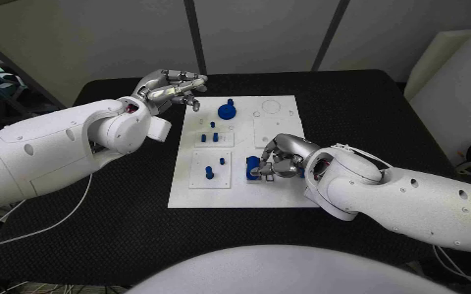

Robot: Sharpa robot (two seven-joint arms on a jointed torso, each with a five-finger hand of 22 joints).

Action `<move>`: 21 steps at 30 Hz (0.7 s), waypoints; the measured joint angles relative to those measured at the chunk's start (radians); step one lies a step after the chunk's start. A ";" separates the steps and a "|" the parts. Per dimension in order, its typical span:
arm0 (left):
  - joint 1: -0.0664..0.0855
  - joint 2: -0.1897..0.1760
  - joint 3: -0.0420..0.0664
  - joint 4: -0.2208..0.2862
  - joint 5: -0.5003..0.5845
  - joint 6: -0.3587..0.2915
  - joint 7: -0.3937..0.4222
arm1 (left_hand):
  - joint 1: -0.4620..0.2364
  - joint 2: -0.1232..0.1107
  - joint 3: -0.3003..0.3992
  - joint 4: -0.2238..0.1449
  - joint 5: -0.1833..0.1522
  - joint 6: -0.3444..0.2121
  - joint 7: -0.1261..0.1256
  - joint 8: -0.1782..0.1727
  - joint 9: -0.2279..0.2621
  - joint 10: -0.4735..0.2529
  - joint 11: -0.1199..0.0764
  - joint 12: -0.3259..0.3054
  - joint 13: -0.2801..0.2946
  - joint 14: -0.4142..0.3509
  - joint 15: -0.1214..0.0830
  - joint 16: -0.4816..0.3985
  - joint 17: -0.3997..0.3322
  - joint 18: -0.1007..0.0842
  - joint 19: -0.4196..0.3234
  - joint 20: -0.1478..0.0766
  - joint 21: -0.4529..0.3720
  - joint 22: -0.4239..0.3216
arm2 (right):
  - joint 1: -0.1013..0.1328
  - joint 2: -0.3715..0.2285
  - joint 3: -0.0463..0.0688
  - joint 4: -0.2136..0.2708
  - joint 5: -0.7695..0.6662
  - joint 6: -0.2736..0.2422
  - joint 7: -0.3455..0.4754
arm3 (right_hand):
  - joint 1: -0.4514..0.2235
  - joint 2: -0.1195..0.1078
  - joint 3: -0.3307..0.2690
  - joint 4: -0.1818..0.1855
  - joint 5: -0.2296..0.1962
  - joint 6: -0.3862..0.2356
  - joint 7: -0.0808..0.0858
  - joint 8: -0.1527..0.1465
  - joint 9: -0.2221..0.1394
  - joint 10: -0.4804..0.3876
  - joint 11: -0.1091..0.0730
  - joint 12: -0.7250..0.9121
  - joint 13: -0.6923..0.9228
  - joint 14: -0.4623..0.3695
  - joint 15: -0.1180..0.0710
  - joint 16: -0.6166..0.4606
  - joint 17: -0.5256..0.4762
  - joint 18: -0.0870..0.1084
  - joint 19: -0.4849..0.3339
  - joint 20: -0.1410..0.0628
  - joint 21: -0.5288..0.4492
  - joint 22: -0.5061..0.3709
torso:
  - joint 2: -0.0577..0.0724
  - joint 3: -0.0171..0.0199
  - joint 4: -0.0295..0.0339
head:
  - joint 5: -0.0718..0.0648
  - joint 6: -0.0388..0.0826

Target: Assemble the parts on the task board

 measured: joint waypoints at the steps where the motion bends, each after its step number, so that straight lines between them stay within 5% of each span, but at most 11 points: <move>1: 0.000 0.000 0.000 0.000 0.000 0.000 0.000 | 0.000 0.000 0.000 0.000 0.000 0.000 0.000 0.000 0.000 0.000 0.000 0.000 0.000 0.000 0.000 0.000 0.000 0.000 0.000 0.000 0.000 0.000 | 0.000 0.000 0.000 0.000 -0.007 -0.001 -0.002 | 0.003 0.002 0.000 0.000 0.000 0.002 -0.002 0.000 0.001 0.003 0.001 0.001 0.002 0.000 0.000 0.000 0.000 0.000 0.002 -0.002 0.000 0.001 | 0.000 0.0000 -0.0002 | -0.001 0.000; 21: 0.000 -0.004 0.000 0.001 0.000 0.001 -0.001 | 0.000 0.000 0.000 0.000 0.000 -0.004 0.004 0.000 0.000 0.000 0.000 0.000 0.000 0.000 0.000 0.000 -0.001 0.000 0.000 0.000 0.000 -0.001 | -0.001 -0.014 -0.001 0.004 -0.043 0.012 -0.006 | 0.010 0.010 -0.004 -0.005 -0.004 0.003 -0.003 0.005 0.003 0.008 -0.001 0.012 0.012 0.000 0.000 0.000 0.000 0.000 0.003 -0.004 0.004 0.003 | -0.001 0.0003 0.0000 | -0.002 0.000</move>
